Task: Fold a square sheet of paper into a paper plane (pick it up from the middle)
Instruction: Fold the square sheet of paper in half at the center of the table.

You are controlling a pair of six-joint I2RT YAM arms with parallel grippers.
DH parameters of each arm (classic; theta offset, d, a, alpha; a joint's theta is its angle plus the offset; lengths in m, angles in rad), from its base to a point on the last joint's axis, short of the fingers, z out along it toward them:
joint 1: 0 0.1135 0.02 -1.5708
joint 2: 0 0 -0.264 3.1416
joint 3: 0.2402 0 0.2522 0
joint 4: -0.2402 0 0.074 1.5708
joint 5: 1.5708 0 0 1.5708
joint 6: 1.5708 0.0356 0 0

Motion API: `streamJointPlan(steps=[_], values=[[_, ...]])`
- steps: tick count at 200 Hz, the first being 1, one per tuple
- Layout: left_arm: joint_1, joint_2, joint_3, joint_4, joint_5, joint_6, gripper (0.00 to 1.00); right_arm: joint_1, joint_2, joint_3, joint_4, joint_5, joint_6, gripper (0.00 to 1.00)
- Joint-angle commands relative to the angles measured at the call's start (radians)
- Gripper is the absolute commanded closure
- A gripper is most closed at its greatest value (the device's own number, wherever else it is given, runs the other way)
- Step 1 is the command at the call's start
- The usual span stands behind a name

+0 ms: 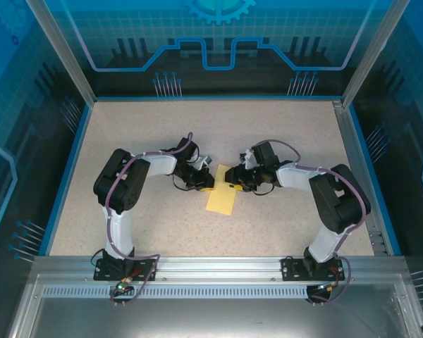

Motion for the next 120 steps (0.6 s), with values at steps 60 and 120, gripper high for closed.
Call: streamJointPlan(steps=[60, 120], values=[[0.0, 0.038, -0.037, -0.134, -0.076, 0.037, 0.87, -0.016, 0.099, 0.058, -0.074, 0.033, -0.088, 0.55], [0.001, 0.036, -0.037, -0.134, -0.076, 0.036, 0.87, -0.089, 0.065, 0.113, -0.06, 0.008, -0.101, 0.55]])
